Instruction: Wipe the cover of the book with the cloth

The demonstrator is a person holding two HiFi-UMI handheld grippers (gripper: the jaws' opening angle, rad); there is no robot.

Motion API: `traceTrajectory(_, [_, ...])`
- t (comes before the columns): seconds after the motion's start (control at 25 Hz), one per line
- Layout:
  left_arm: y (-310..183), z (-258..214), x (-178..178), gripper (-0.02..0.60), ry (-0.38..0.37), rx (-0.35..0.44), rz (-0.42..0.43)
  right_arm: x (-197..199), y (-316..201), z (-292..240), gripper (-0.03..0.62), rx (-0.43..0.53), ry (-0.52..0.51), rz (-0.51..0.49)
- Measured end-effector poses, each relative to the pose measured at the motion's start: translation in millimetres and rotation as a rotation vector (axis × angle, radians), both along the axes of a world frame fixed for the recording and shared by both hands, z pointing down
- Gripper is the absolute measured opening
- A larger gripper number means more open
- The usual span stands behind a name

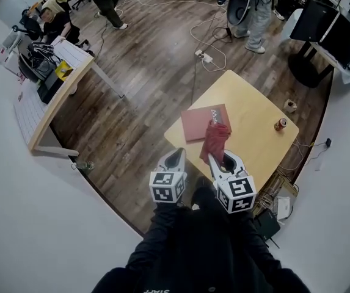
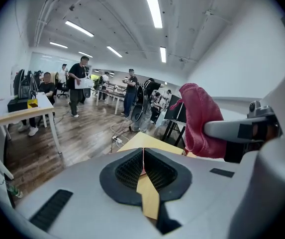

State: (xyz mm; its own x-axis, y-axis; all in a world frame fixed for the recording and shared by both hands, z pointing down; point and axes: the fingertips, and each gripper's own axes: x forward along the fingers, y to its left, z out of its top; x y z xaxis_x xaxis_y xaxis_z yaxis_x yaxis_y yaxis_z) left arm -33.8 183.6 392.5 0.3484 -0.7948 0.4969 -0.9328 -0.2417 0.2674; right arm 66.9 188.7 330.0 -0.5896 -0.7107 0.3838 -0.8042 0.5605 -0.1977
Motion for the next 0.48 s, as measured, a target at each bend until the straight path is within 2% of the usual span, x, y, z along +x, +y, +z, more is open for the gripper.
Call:
traceTrajectory(0.24, [-31.5, 25.6, 10.7, 0.035, -0.019, -0.057, -0.017, 15.3, -33.5, 20.9, 0.104, -0.055, -0.019, -0.027])
traceTrajectory(0.48, [-43.6, 52.2, 3.9, 0.036, -0.039, -0.110, -0.034, 20.0, -50.3, 43.9, 0.104, -0.106, -0.045, -0.022])
